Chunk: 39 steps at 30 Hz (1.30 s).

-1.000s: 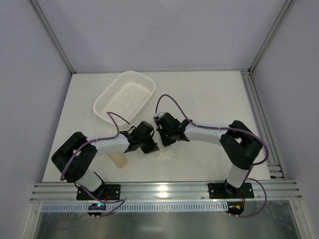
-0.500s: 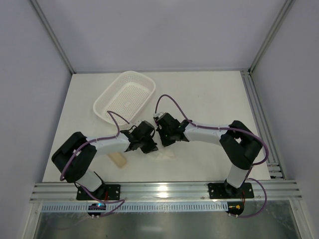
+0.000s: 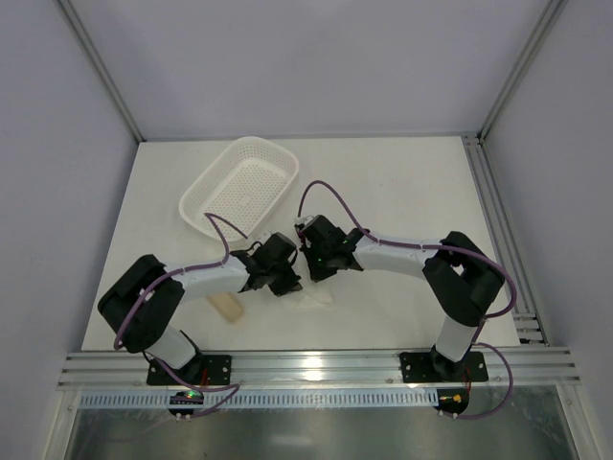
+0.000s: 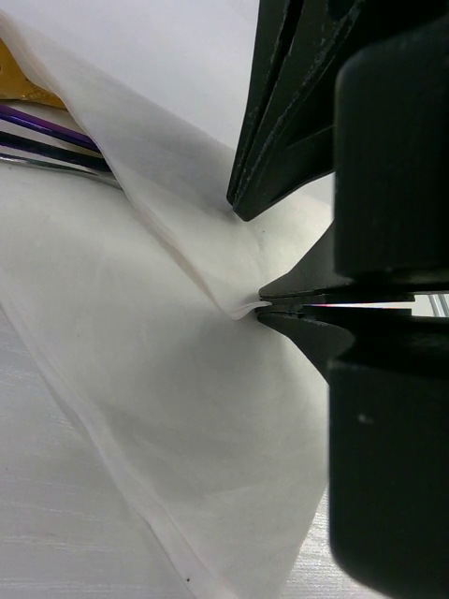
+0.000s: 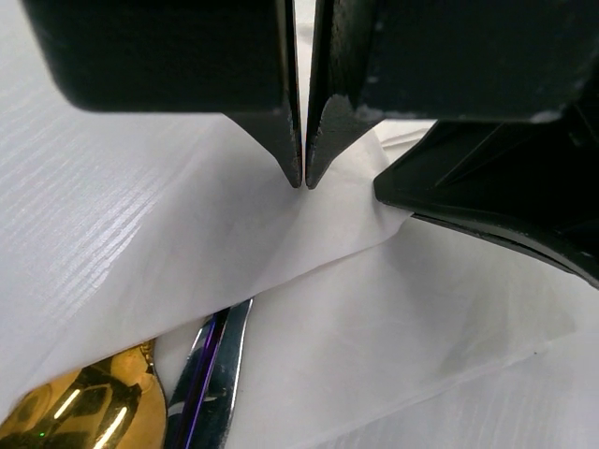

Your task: Place the utensils on the paper napkin and roll it up

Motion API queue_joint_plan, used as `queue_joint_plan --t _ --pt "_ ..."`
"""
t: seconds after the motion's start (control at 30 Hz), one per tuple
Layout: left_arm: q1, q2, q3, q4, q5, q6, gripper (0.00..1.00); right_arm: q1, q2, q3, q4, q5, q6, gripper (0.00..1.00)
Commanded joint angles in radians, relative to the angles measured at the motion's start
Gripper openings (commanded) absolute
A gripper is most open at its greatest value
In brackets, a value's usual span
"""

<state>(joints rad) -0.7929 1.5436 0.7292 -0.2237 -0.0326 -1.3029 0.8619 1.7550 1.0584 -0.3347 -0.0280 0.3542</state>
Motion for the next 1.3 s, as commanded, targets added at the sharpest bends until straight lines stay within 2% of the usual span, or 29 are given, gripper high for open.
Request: queue_joint_plan --t 0.0,0.5,0.87,0.97,1.0,1.1,1.27 --pt "-0.005 -0.011 -0.007 -0.086 -0.046 0.022 0.0 0.002 0.0 0.014 0.048 -0.044 0.025 0.04" --pt "-0.003 -0.025 -0.008 -0.083 -0.041 0.017 0.0 0.0 0.037 -0.014 0.034 0.01 0.04 0.04" --pt "-0.014 -0.053 0.013 -0.097 -0.043 0.008 0.04 0.0 0.034 -0.021 -0.006 0.023 0.025 0.04" --pt "-0.014 -0.071 0.025 -0.121 -0.046 0.011 0.13 0.0 0.035 -0.02 -0.012 0.023 0.014 0.04" --pt "-0.014 -0.08 0.033 -0.14 -0.053 0.016 0.21 0.0 0.037 -0.021 -0.012 0.023 0.012 0.04" --pt "-0.014 -0.138 0.065 -0.215 -0.107 0.045 0.35 0.002 0.038 -0.026 -0.007 0.023 0.009 0.04" --pt "-0.012 -0.218 0.07 -0.339 -0.219 0.083 0.51 0.002 0.034 -0.029 -0.004 0.017 0.012 0.04"
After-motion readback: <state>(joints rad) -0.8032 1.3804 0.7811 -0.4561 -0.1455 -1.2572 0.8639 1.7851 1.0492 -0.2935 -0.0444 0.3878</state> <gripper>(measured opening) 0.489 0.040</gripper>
